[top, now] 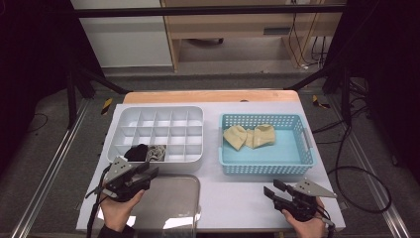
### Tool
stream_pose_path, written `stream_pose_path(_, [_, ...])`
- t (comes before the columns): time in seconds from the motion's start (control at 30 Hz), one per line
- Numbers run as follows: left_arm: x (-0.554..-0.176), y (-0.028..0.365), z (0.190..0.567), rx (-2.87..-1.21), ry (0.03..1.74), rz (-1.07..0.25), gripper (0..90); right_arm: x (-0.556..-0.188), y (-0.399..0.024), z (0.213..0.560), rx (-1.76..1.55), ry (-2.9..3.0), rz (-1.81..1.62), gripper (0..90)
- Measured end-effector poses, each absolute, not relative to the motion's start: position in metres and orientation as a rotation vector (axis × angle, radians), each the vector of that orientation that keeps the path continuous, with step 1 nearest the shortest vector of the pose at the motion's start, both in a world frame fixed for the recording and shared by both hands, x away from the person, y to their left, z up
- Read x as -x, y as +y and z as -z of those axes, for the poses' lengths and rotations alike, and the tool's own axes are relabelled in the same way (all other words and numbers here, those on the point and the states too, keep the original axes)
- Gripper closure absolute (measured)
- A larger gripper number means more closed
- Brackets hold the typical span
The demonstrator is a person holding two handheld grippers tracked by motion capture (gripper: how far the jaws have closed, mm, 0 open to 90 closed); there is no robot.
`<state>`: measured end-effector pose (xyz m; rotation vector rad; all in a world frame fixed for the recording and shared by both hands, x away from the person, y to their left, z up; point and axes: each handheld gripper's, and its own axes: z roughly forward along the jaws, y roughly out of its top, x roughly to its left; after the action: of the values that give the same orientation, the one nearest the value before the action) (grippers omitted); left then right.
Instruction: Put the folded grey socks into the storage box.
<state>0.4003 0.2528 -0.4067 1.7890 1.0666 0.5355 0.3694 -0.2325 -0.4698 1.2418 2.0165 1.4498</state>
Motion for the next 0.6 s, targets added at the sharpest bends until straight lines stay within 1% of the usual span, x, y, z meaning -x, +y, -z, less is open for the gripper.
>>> stream_pose_path(0.23, [-0.399,0.255,0.414,-1.797,1.086,-0.533,53.4,-0.369,-0.237,0.458,-1.26,2.004,-1.396,49.2])
stream_pose_path(0.4, [-0.397,0.259,0.422,-1.809,1.095,-0.535,51.8,-0.37,-0.24,0.45,-1.252,1.979,-1.43,50.4])
stream_pose_path(0.6, [-0.392,0.262,0.423,-1.801,1.089,-0.519,50.0,-0.374,-0.235,0.441,-1.222,1.982,-1.44,49.3])
